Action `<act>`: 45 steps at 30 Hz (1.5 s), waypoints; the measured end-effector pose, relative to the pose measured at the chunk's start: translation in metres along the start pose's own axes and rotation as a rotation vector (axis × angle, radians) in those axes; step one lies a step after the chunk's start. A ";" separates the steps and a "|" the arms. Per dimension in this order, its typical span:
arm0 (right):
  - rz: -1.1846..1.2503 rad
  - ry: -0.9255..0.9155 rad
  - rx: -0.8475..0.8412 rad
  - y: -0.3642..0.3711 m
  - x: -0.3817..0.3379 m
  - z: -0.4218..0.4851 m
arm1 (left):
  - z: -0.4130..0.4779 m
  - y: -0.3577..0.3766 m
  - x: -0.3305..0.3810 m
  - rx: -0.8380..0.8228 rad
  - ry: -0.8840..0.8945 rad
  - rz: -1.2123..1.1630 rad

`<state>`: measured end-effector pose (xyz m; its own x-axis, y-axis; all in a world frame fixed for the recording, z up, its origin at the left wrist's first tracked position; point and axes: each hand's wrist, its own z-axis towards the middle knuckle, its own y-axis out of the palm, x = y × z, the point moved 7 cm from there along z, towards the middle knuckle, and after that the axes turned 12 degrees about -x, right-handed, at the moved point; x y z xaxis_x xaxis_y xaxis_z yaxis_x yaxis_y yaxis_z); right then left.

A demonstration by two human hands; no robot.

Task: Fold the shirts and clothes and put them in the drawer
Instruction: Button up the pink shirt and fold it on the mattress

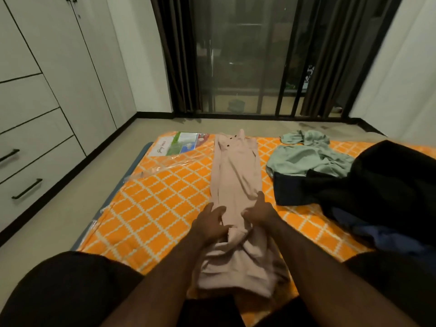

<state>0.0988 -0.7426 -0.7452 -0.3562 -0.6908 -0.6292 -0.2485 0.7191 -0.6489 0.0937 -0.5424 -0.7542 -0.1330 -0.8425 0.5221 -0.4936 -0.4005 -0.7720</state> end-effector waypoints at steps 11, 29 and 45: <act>0.267 0.099 0.010 0.007 0.010 -0.066 | -0.058 0.002 0.014 -0.049 -0.048 -0.372; -0.267 0.158 -0.183 0.017 -0.001 -0.080 | -0.070 0.011 -0.003 -0.173 -0.158 -0.432; -0.475 -0.059 -0.062 -0.049 -0.035 0.018 | 0.026 -0.055 -0.013 0.155 -0.040 -0.138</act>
<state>0.1392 -0.7555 -0.6990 -0.1386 -0.9457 -0.2941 -0.4252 0.3251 -0.8447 0.1452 -0.5188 -0.7279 -0.0376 -0.7881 0.6144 -0.3665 -0.5611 -0.7422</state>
